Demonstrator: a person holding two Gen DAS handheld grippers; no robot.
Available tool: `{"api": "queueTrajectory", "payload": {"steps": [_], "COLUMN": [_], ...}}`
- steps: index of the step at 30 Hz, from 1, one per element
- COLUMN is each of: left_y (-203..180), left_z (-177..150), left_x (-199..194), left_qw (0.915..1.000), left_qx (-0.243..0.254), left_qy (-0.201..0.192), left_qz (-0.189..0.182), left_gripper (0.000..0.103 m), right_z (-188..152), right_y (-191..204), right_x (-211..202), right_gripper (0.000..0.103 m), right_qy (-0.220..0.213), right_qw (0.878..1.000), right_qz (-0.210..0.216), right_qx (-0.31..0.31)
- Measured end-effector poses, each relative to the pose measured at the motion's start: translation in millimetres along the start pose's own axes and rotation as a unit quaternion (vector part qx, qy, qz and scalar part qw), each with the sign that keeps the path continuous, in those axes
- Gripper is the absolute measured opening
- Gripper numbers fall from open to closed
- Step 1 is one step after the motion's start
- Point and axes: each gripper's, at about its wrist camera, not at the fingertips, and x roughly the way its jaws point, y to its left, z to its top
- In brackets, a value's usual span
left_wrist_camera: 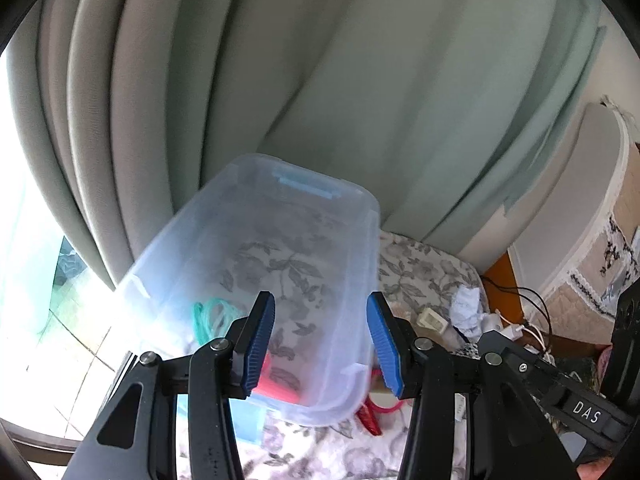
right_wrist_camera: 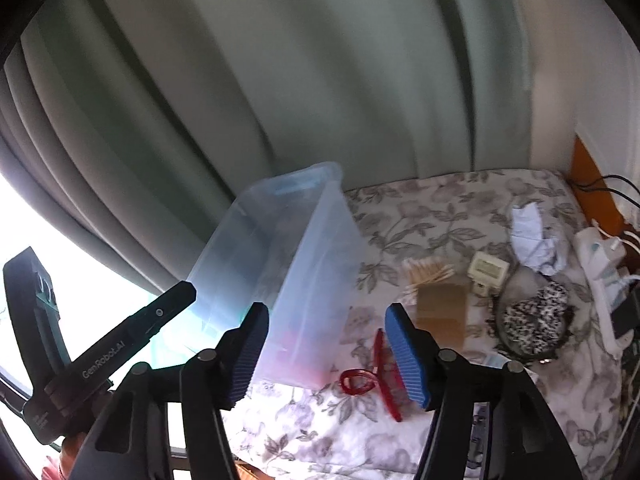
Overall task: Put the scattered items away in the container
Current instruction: 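Open both grippers to drop the bangles and rollers into the box, then grasp the red claw clip with the left gripper while the right gripper grasps the black toy car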
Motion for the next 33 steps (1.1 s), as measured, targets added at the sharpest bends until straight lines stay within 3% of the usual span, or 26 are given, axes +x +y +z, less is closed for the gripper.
{"api": "queueTrajectory", "payload": {"steps": [8, 17, 22, 26, 33], "left_y": [-49, -105, -125, -130, -107], "left_z": [-11, -31, -60, -89, -124], "left_x": [-6, -6, 16, 45, 94], "left_qw": [0.9987, 0.994, 0.9878, 0.9813, 0.9731], "left_qx": [0.05, 0.108, 0.149, 0.168, 0.135], "left_qy": [-0.01, -0.017, 0.04, 0.095, 0.173], "left_qz": [-0.003, -0.005, -0.016, -0.003, 0.071], "left_gripper": [0.049, 0.049, 0.049, 0.049, 0.049], "right_z": [-8, -7, -19, -43, -78], "right_y": [-44, -97, -133, -162, -187], "right_x": [-26, -72, -77, -60, -36], "right_gripper": [0.068, 0.068, 0.069, 0.069, 0.069], "right_qy": [-0.034, -0.109, -0.084, -0.016, 0.053], "right_qw": [0.999, 0.991, 0.99, 0.988, 0.983], "right_qz": [-0.004, -0.034, -0.064, -0.092, -0.089], "right_qx": [0.028, 0.066, 0.096, 0.123, 0.152]}}
